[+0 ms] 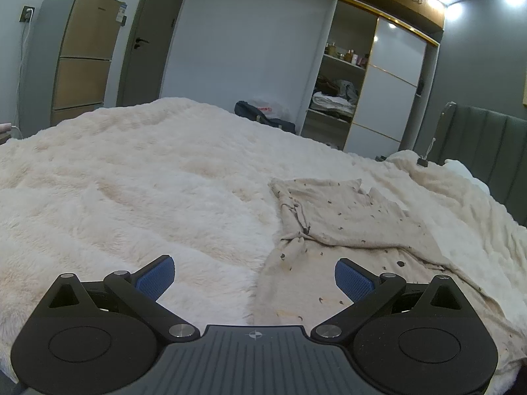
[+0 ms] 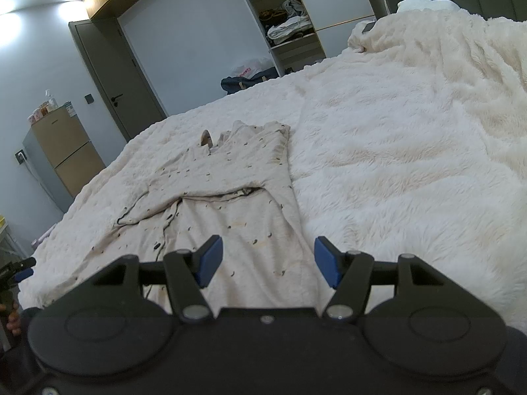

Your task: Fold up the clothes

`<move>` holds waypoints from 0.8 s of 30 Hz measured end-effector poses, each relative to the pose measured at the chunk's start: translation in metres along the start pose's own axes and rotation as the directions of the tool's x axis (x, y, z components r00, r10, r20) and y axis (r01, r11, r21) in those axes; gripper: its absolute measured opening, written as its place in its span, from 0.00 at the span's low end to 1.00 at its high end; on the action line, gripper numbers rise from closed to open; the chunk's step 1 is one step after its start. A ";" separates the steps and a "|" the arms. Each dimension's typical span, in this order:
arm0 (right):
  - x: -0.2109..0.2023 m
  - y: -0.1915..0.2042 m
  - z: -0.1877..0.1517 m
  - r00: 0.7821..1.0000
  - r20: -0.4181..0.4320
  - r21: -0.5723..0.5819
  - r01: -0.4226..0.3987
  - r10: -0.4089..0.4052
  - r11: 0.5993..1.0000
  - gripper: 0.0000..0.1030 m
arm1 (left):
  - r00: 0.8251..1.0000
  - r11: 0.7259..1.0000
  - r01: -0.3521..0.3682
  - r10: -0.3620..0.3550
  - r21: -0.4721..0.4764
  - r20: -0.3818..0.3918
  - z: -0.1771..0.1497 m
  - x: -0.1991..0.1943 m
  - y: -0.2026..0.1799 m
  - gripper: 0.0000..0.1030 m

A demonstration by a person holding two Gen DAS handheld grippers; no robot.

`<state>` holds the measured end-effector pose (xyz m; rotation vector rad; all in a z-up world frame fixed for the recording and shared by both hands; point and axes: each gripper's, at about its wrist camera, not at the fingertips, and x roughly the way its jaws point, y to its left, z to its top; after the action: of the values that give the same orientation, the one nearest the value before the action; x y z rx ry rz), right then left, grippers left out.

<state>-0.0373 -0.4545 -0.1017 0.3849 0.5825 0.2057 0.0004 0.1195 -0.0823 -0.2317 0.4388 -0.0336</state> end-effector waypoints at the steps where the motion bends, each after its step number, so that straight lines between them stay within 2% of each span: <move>1: 0.000 0.000 0.000 1.000 -0.001 0.000 0.000 0.000 1.000 0.58 | 1.000 1.000 0.000 0.000 0.000 -0.001 0.000 0.000 0.000 1.00; 24: 0.001 -0.002 0.002 1.000 -0.006 -0.003 -0.005 0.005 1.000 0.59 | 1.000 1.000 -0.003 0.003 0.028 -0.015 -0.003 0.000 -0.008 1.00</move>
<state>-0.0347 -0.4569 -0.1016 0.3828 0.5869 0.2127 -0.0012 0.1114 -0.0833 -0.2036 0.4530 -0.0386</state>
